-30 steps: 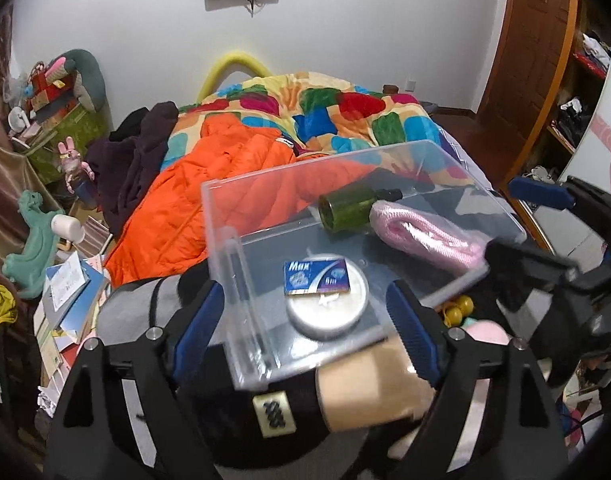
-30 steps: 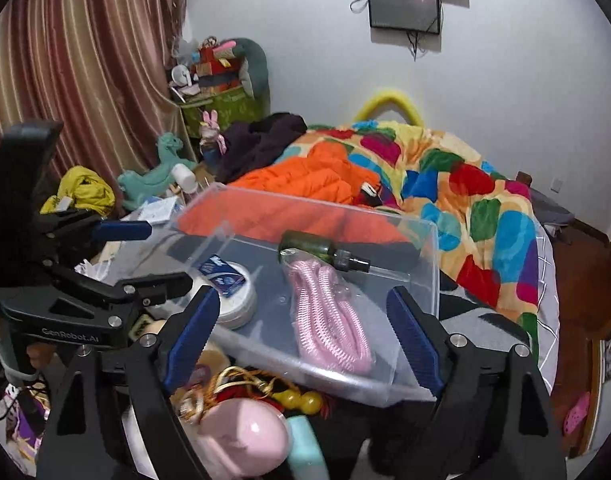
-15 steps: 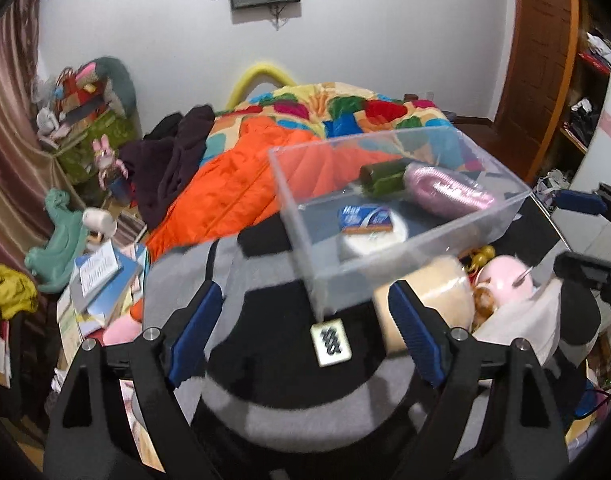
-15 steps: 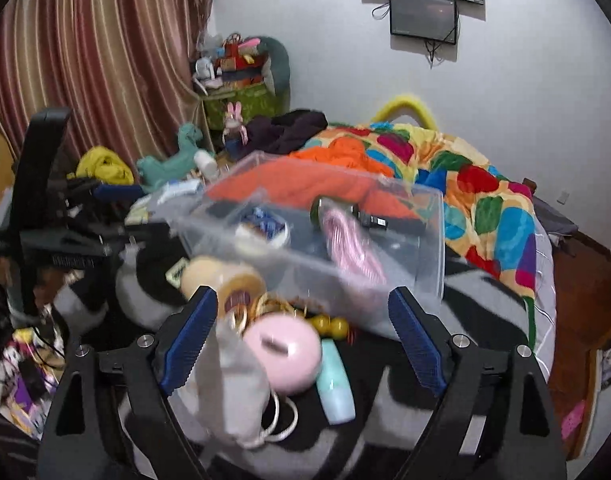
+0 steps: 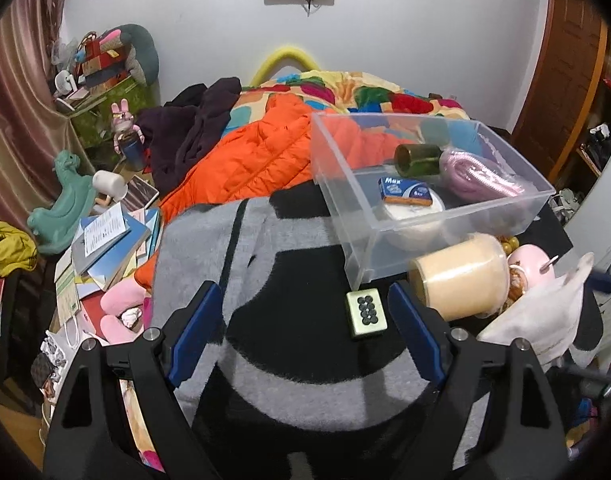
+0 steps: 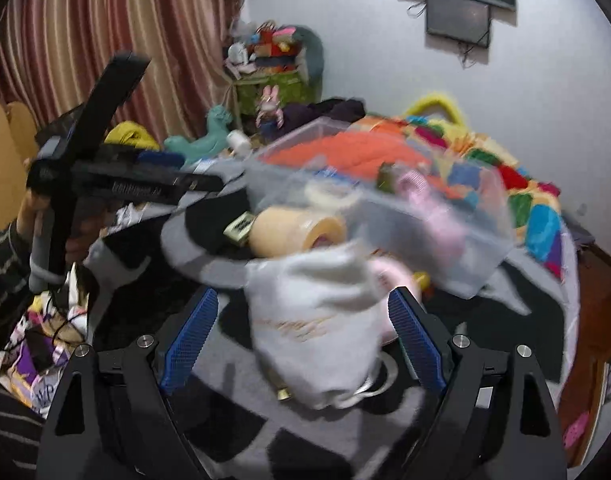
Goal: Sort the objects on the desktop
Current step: 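Grasp the small green-white block with left tool while right tool grasps the white pouch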
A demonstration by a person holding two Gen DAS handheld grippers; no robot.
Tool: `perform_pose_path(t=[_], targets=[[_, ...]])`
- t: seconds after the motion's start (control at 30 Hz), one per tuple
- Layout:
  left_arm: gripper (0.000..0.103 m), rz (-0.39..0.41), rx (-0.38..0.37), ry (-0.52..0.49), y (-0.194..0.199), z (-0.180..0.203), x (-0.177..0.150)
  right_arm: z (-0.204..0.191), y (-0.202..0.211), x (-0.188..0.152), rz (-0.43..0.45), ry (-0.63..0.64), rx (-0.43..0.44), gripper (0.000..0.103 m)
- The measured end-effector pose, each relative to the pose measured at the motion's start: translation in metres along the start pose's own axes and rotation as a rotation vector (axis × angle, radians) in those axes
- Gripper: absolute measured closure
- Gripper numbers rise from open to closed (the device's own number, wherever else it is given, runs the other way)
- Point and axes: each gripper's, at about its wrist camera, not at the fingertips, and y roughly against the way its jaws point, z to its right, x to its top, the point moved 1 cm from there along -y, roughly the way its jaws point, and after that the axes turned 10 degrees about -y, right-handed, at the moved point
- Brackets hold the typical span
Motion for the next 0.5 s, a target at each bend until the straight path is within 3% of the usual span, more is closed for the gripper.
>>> perform_pose_path(t=[0.23,0.43,0.5], targets=[[0.018,-0.046,-0.042,-0.010,-0.019,0.007,-0.016,-0.008,-0.012,-0.014,0.032,0.031,-0.101,0.015],[0.026,-0.076,-0.089,-0.027,-0.034,0.018,-0.021,-0.028,-0.029,-0.026,0.093,0.137,-0.273,0.015],[0.030,-0.078,-0.092,-0.042,-0.037,0.022,-0.021,-0.028,-0.028,-0.026,0.108,0.134,-0.290,0.023]])
